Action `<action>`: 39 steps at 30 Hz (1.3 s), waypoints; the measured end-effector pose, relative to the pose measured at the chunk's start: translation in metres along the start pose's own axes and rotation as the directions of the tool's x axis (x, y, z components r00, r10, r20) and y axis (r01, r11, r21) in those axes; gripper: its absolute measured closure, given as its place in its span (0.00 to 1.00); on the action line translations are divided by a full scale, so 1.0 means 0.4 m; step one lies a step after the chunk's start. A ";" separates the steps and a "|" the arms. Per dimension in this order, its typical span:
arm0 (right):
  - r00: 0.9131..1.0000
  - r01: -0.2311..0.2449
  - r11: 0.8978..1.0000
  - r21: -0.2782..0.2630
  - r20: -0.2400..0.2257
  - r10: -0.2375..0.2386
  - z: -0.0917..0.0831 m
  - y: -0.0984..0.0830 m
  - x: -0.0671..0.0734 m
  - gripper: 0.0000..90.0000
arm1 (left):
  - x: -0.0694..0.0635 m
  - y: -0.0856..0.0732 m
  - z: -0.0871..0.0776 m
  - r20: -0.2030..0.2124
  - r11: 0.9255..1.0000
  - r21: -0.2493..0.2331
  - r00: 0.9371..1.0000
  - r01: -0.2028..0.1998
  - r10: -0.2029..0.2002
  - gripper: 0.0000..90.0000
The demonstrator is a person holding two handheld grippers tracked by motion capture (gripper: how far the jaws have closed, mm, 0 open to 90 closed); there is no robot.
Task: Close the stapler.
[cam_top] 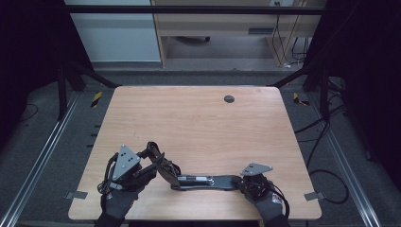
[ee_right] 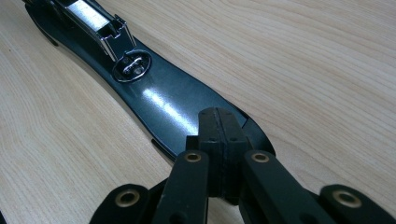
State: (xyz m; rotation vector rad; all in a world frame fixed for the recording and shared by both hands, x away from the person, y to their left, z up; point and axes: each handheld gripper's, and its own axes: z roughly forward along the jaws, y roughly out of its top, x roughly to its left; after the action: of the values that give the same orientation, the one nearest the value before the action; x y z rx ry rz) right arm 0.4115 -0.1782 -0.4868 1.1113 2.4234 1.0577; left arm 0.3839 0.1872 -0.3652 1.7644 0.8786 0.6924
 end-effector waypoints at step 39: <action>1.000 0.008 1.000 0.003 0.010 -0.008 0.000 0.001 0.004 1.00 | -0.076 0.031 0.042 -0.016 0.995 0.005 0.995 -0.099 0.099 0.64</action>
State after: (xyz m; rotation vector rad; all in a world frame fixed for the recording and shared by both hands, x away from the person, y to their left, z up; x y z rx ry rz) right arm 0.4108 -0.1769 -0.4864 1.1043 2.4204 1.0433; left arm 0.3828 0.1508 -0.3607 1.8177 0.8082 0.7707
